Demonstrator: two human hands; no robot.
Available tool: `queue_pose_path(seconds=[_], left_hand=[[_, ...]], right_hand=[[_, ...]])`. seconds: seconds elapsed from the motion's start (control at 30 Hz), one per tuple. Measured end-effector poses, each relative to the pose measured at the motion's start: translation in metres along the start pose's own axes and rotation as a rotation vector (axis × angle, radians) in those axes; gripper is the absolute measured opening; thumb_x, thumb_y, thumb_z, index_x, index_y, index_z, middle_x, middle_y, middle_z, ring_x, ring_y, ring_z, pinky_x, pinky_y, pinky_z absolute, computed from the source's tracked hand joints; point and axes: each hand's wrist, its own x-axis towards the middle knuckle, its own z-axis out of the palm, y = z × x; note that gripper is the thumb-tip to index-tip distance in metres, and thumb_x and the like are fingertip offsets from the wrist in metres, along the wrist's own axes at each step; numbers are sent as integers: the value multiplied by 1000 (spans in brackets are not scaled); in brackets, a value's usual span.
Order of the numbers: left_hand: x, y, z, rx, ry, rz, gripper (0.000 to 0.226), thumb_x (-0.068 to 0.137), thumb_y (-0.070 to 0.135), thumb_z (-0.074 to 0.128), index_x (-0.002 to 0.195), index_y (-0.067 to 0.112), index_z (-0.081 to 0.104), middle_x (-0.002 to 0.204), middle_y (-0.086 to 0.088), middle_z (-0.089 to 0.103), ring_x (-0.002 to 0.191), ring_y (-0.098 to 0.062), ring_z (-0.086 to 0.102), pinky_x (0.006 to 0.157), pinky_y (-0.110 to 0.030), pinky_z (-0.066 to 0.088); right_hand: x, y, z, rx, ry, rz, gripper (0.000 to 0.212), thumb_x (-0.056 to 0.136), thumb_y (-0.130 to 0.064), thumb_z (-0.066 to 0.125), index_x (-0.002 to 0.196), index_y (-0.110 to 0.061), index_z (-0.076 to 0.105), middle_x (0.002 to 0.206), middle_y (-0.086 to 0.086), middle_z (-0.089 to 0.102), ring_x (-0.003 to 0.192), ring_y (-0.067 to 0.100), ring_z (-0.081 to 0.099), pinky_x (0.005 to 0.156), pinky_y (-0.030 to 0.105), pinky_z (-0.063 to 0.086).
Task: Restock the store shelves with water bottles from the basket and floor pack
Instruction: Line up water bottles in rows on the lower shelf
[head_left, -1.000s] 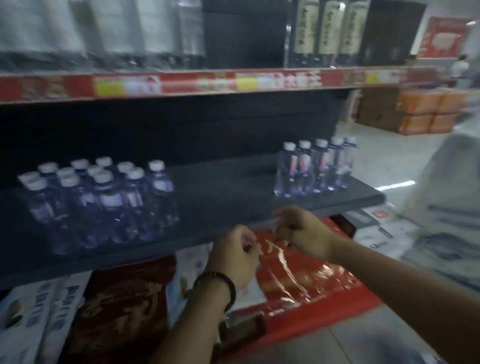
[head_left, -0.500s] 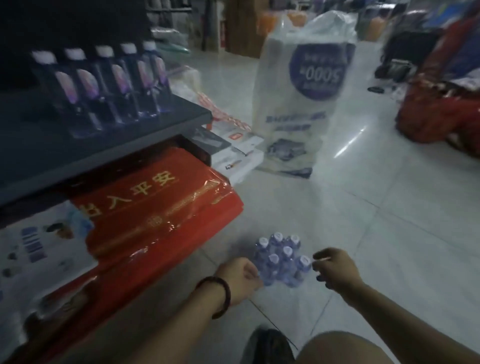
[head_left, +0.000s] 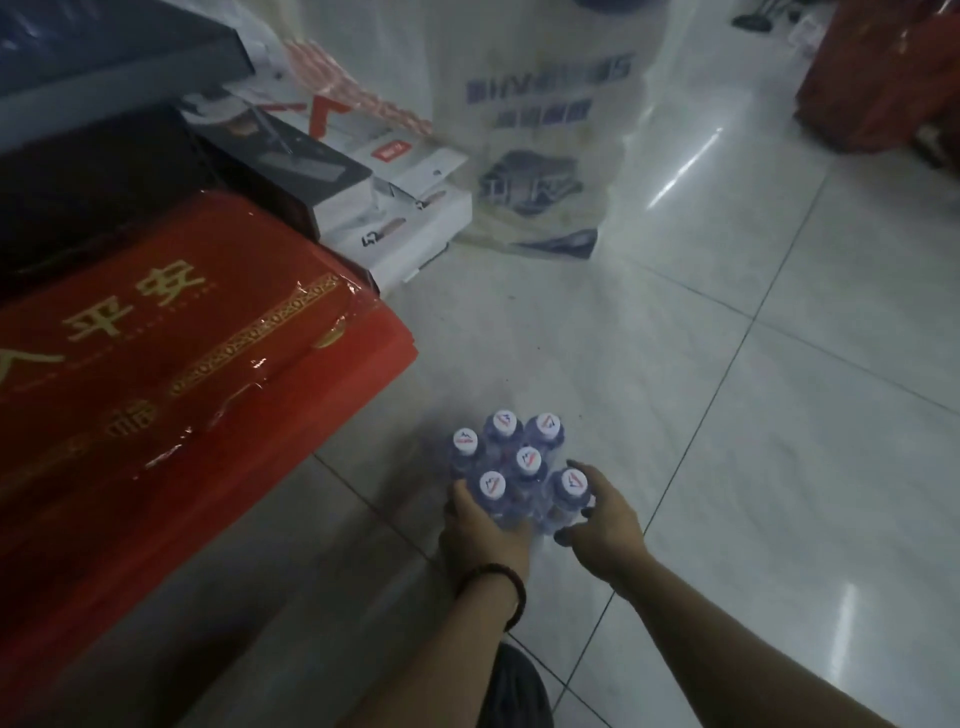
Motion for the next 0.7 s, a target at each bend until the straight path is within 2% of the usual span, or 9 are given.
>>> queue_pose_path(seconds=[0.07, 0.13, 0.23, 0.33, 0.47, 0.53, 0.6, 0.7], left_hand=[[10, -4, 10, -45, 0, -57, 90, 57, 54, 92, 135, 33, 51, 137, 0, 66, 121, -29, 67, 100, -48, 58], [15, -7, 12, -106, 4, -118, 87, 54, 53, 94, 130, 34, 55, 133, 2, 69, 117, -28, 69, 98, -47, 59], [13, -14, 6, -106, -17, -64, 77, 62, 44, 97, 128, 36, 58, 129, 6, 71, 116, -23, 69, 98, -43, 59], [12, -24, -7, -122, -113, -7, 64, 71, 31, 95, 126, 35, 62, 123, 10, 72, 114, -16, 68, 93, -31, 57], [7, -39, -35, -153, -280, 20, 51, 78, 29, 89, 123, 35, 67, 115, 16, 73, 106, -7, 69, 83, -22, 53], [2, -46, -54, -231, -358, 18, 41, 80, 26, 88, 117, 32, 71, 111, 11, 79, 100, -7, 74, 81, -23, 57], [-6, -46, -77, -334, -417, 19, 37, 84, 19, 86, 118, 27, 72, 112, 6, 80, 102, -9, 76, 86, -29, 60], [-20, -35, -111, -557, -425, 16, 38, 88, 15, 83, 124, 13, 69, 117, -4, 79, 107, -20, 76, 93, -39, 59]], right_hand=[[6, 8, 4, -11, 29, -47, 62, 71, -6, 86, 118, -39, 63, 107, -22, 71, 102, 15, 69, 92, 49, 61], [9, 10, 8, 8, 60, -55, 54, 72, -12, 88, 112, -37, 64, 103, -19, 73, 95, 12, 70, 88, 49, 62], [11, 8, 13, -54, 11, -73, 65, 64, -23, 97, 120, -33, 66, 105, -15, 72, 94, 13, 70, 85, 40, 61], [8, 10, 23, -116, -33, -72, 54, 61, -40, 97, 107, -27, 72, 97, -11, 76, 89, 16, 72, 82, 41, 63], [-6, 19, 26, -54, -7, -117, 45, 65, -60, 88, 93, -31, 69, 85, -9, 74, 79, 13, 71, 70, 42, 63], [-29, 7, 16, 21, 6, -148, 38, 72, -57, 88, 92, -31, 70, 85, -11, 76, 77, 6, 71, 70, 38, 61], [-53, -6, 6, 165, -9, -170, 36, 75, -47, 90, 102, -32, 71, 95, -14, 79, 85, 3, 74, 78, 35, 60], [-86, -39, -6, 363, -84, -226, 40, 79, -40, 90, 115, -29, 73, 107, -8, 81, 97, 12, 77, 87, 38, 60]])
